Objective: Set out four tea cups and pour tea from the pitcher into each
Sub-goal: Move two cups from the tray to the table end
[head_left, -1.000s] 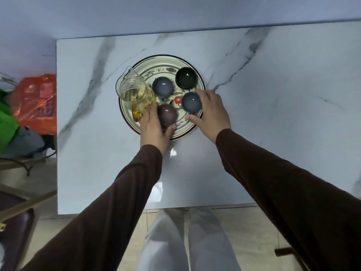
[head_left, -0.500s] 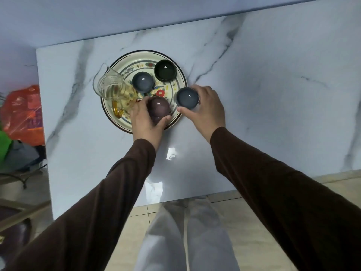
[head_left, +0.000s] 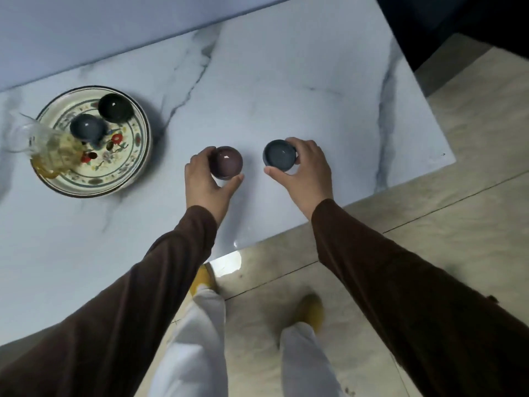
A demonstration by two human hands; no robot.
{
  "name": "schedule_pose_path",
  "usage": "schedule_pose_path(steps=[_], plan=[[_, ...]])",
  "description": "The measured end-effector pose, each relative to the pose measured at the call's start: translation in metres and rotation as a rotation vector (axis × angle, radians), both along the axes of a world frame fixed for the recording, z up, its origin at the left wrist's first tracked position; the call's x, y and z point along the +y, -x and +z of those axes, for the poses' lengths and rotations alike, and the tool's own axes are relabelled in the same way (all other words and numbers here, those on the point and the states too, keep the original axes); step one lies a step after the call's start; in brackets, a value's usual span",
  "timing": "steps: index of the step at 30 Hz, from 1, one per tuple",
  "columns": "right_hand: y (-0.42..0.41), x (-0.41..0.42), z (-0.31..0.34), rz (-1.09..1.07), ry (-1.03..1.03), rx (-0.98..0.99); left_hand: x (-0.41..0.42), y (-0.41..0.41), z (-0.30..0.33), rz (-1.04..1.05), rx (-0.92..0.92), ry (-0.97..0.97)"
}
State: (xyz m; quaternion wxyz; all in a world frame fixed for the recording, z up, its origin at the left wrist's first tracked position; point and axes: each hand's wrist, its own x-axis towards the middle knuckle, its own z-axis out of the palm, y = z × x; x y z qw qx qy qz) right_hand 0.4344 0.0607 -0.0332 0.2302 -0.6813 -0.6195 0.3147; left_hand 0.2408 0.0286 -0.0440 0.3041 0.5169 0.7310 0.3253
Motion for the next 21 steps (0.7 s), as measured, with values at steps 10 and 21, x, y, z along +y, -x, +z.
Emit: schedule_pose_path(steps=[10,21], plan=[[-0.125,0.017,0.008,-0.033,-0.014,0.014,0.016,-0.126,0.000,-0.042,-0.038,0.012],[-0.171,0.105,-0.006,-0.019,0.012,-0.006,0.101,-0.159,-0.017,-0.114,0.021,0.055]])
